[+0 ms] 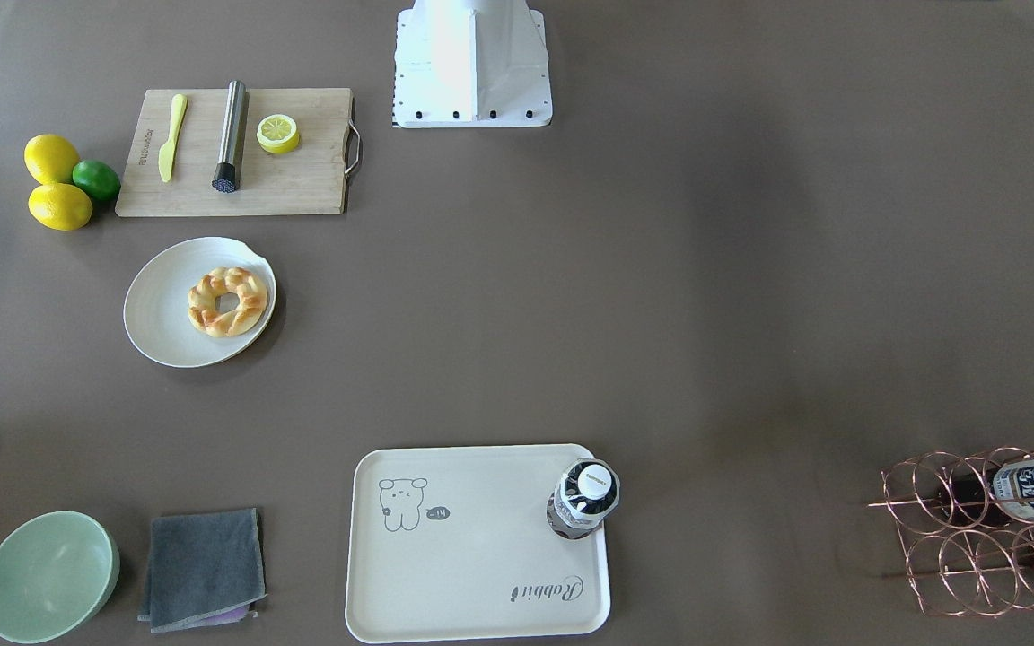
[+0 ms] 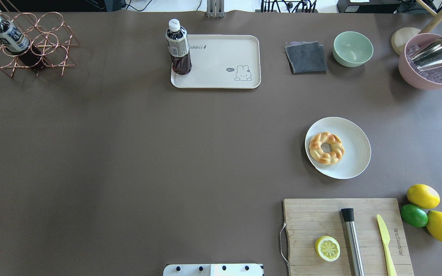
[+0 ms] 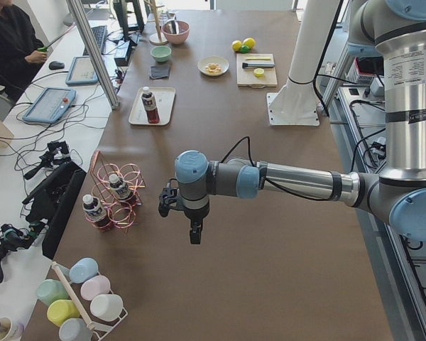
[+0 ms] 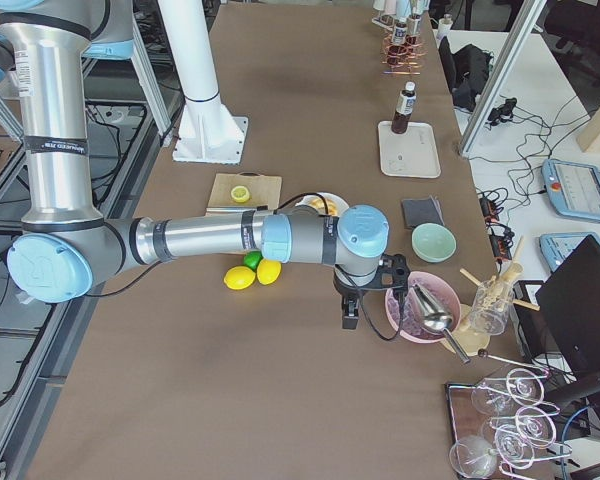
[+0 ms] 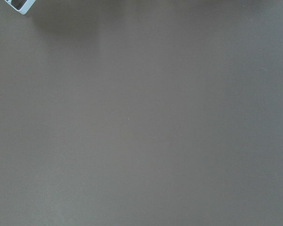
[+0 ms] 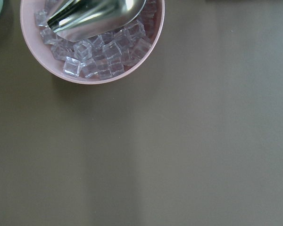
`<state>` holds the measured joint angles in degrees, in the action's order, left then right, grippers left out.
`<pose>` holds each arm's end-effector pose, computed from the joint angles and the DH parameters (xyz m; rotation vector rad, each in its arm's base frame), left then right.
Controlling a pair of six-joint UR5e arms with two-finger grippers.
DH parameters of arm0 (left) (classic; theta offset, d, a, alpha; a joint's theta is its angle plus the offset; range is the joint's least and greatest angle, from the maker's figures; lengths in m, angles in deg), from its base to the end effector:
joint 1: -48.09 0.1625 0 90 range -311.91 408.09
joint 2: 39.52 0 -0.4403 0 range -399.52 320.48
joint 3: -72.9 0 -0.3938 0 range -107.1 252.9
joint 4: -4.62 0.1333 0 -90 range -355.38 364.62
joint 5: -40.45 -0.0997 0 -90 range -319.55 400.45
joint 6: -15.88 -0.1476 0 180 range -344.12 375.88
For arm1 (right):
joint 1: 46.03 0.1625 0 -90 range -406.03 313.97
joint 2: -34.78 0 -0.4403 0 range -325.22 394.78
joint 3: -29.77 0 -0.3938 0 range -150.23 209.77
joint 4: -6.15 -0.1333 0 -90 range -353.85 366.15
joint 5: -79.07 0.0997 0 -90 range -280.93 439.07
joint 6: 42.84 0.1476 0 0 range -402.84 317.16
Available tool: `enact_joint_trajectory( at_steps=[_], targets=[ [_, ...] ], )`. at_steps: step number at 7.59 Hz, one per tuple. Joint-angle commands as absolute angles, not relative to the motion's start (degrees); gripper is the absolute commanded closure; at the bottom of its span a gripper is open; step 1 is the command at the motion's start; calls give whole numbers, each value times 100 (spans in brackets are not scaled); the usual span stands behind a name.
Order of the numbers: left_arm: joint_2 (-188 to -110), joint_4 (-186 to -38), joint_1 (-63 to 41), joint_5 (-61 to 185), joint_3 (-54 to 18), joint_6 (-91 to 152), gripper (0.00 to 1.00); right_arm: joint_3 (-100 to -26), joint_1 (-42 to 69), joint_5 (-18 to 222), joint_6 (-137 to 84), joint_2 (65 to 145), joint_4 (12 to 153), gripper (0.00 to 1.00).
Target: Place donut on tray
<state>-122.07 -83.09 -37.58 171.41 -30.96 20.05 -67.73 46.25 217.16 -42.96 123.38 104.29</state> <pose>-0.0031 -0.4432 0.6591 0.0157 0.7177 0.0284 0.0434 -0.4995 0.6390 0.0301 -0.8389 0.0299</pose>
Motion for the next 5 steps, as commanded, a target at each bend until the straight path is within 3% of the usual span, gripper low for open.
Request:
enact_joint_trajectory(
  at_steps=[1,5],
  targets=[
    [-12257,-8301,-3742,17141,-3090,2009,2,-6752,4407,22055,-4136,12161,10197,0],
    [-12266,-8292,-3742,17062,-3082,2009,2,-6708,3144,22031,-478,12012,7706,0]
  ],
)
